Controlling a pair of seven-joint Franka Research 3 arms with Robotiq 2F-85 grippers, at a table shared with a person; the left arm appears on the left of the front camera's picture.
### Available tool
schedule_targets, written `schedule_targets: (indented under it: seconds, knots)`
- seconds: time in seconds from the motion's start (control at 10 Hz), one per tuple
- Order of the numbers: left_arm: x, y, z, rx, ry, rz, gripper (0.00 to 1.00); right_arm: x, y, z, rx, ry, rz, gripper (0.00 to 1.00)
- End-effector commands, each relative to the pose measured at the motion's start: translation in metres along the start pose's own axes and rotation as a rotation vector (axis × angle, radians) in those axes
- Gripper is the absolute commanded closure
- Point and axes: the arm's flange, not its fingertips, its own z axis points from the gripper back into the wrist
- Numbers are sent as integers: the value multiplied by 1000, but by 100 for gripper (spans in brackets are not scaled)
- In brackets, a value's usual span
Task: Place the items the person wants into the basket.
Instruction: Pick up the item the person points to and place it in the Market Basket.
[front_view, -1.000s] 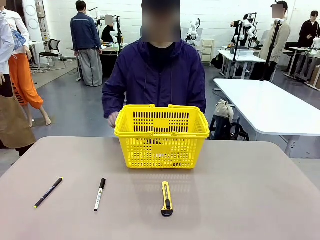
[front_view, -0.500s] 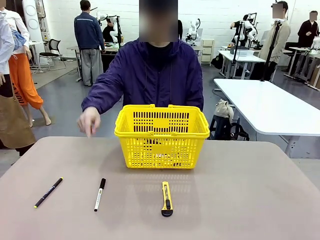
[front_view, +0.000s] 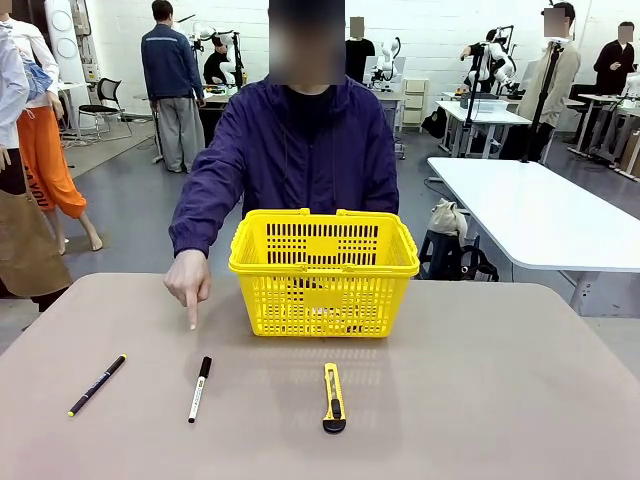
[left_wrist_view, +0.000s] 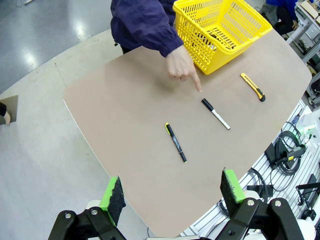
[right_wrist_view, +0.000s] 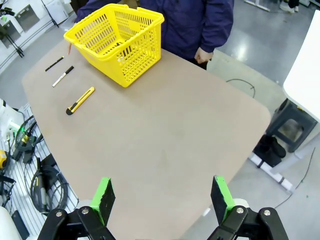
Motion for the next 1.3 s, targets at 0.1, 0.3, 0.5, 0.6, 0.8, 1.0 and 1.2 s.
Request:
schedule_targets:
  seconds: [0.1, 0.3, 0.5, 0.6, 0.8, 1.0, 1.2]
  knots:
    - [0, 0, 0, 0, 0, 0, 0, -1, -1, -1, 11, -25, 13, 0]
    - [22, -33, -18, 51, 143, -94, 0, -1, -1, -1, 11, -25, 13, 0]
    - [29, -72, -50, -41, 310, -116, 0, -1, -1, -1, 11, -25, 13, 0]
    - [25, -91, -72, -55, 354, -103, 0, -1, -1, -1, 11, -25, 13, 0]
    - [16, -132, -125, 57, 368, -4, 0, -1, -1, -1, 11, -25, 13, 0]
    - [10, -155, -165, 209, 293, 36, 0, -1, -1, -1, 11, -25, 13, 0]
    - [3, -163, -188, 316, 270, 49, 0, -1, -1, -1, 11, -25, 13, 0]
